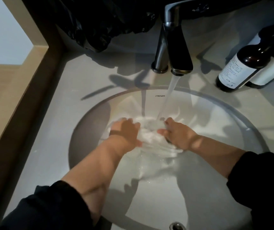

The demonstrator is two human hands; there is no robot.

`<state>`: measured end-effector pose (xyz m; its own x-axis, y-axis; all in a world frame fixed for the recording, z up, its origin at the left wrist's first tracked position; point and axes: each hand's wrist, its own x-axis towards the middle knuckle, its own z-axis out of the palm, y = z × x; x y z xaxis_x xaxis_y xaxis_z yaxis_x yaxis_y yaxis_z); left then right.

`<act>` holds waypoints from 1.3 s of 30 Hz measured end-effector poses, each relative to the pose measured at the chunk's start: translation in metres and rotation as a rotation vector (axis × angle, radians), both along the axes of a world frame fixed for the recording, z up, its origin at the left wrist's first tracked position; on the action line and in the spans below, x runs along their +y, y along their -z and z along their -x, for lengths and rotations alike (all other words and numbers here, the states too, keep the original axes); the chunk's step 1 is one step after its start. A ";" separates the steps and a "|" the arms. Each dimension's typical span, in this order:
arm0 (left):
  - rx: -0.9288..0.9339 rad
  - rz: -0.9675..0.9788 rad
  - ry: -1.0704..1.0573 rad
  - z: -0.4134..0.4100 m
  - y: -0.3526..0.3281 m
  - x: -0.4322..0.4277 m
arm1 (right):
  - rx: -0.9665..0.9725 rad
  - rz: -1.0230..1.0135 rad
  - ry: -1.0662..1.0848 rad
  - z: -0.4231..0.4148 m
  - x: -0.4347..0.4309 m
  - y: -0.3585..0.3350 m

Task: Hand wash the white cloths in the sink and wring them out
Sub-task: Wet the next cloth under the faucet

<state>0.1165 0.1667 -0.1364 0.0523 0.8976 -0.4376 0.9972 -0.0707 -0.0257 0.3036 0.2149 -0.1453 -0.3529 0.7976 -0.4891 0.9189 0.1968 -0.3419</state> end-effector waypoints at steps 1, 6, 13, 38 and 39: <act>0.107 -0.053 0.077 0.001 -0.004 -0.002 | 0.062 0.061 0.083 -0.006 -0.002 -0.005; -0.010 0.049 0.091 -0.003 0.002 -0.013 | 0.013 -0.007 0.046 -0.037 -0.003 -0.024; -0.089 0.104 0.091 -0.015 0.032 -0.023 | -0.486 -0.121 -0.343 0.006 -0.056 0.028; -0.129 -0.061 -0.132 -0.007 -0.009 -0.025 | 0.229 -1.081 -0.058 -0.007 0.000 -0.200; -0.144 -0.051 -0.155 -0.006 -0.010 -0.027 | 0.147 -1.023 -0.070 -0.002 0.005 -0.212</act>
<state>0.1229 0.1396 -0.1269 -0.0299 0.9204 -0.3898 0.9896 0.0821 0.1179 0.3057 0.2201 0.0670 -0.4156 0.7829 0.4629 0.8570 0.5076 -0.0890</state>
